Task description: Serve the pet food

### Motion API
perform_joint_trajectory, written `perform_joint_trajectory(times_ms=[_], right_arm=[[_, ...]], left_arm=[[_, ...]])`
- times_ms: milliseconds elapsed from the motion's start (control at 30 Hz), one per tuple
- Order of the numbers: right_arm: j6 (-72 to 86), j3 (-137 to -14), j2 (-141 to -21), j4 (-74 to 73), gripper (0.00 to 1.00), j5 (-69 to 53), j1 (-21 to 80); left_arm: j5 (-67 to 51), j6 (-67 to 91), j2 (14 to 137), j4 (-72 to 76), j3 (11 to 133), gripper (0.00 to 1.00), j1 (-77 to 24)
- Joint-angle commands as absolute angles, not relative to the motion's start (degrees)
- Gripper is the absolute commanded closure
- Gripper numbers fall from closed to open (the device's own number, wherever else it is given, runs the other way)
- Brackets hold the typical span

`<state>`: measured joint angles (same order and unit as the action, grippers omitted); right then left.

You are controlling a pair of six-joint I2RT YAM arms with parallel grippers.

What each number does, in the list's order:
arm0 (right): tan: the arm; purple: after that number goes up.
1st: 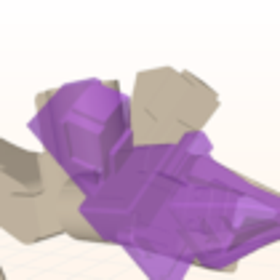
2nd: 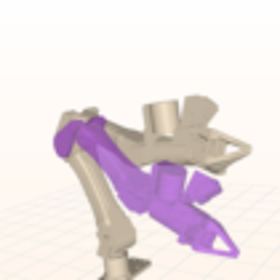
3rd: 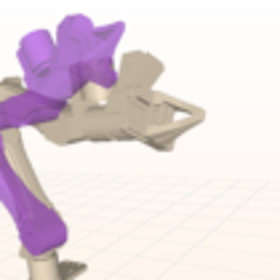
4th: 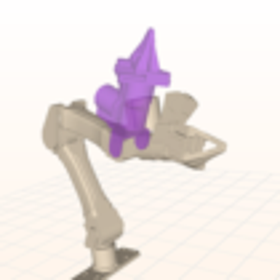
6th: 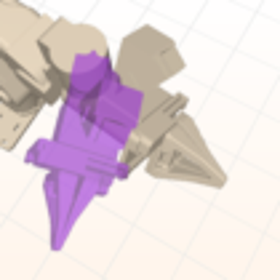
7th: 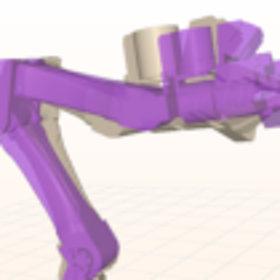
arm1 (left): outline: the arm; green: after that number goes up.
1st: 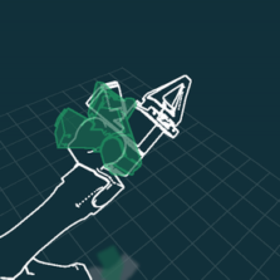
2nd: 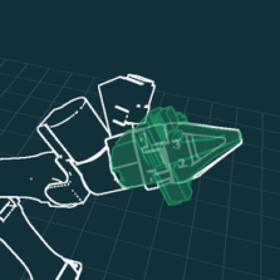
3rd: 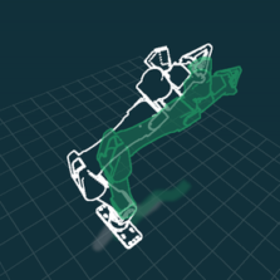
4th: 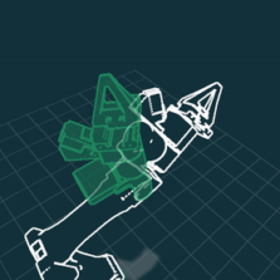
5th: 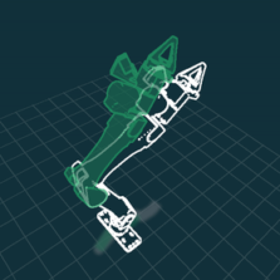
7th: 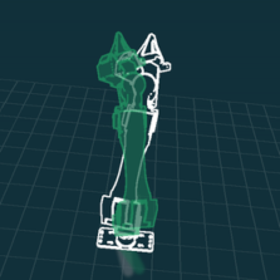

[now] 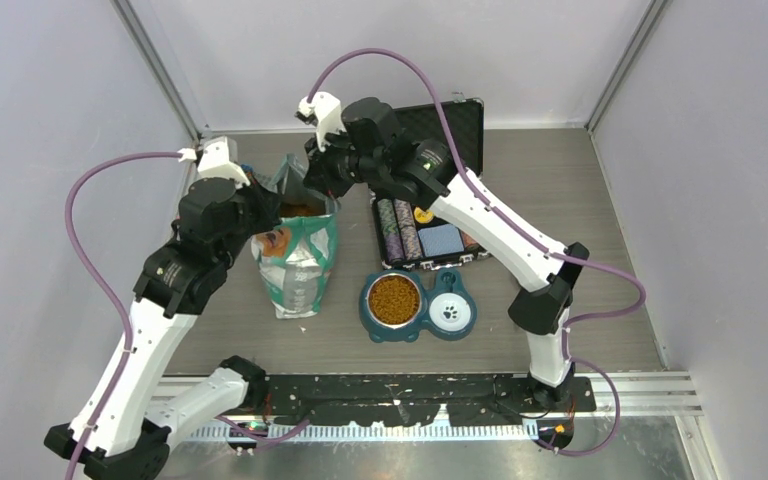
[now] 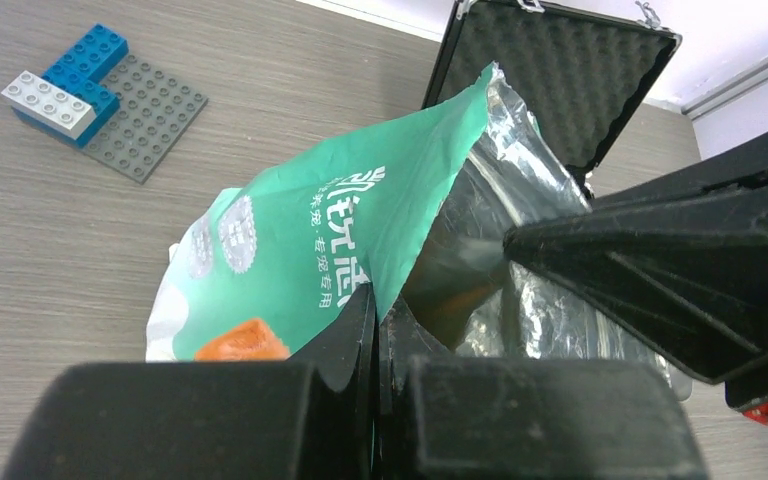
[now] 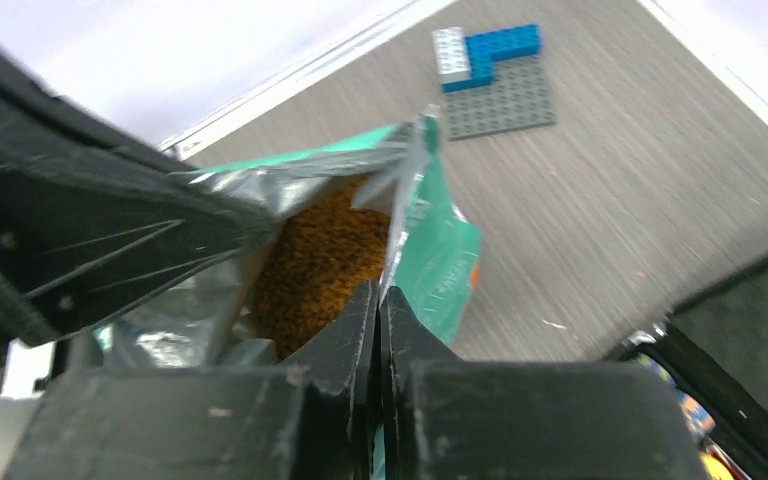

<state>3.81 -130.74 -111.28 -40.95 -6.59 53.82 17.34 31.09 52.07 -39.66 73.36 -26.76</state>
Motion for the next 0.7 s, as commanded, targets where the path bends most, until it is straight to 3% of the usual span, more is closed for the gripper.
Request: perform_joint_trajectory(times_ms=[0, 267, 467, 500, 633, 667], right_arm=[[-0.9, -135.9, -109.0, -29.7, 0.95, -21.0, 54.6], [-6.6, -143.3, -111.2, -30.1, 0.95, -27.4, 54.1], [-5.5, -139.0, -109.4, -28.2, 0.95, -28.0, 51.4], [-5.1, -137.0, -108.8, -28.0, 0.95, -28.5, 51.0], [-4.8, -132.1, -107.3, -27.3, 0.95, -33.7, 48.9], [-5.5, -131.5, -107.1, -27.4, 0.95, -34.1, 48.7]], left_arm=[[11.2, 34.3, 50.3, -29.0, 75.8, 1.00, -28.6], [10.5, 33.5, 51.3, -26.2, 79.8, 1.00, -28.7], [8.9, 29.9, 51.6, -27.1, 81.0, 1.00, -28.7], [10.3, 28.1, 51.2, -28.0, 81.1, 0.93, -28.7], [14.9, 20.4, 49.2, -29.8, 81.9, 0.18, -28.6], [15.8, 18.9, 49.1, -30.3, 82.6, 0.08, -28.6]])
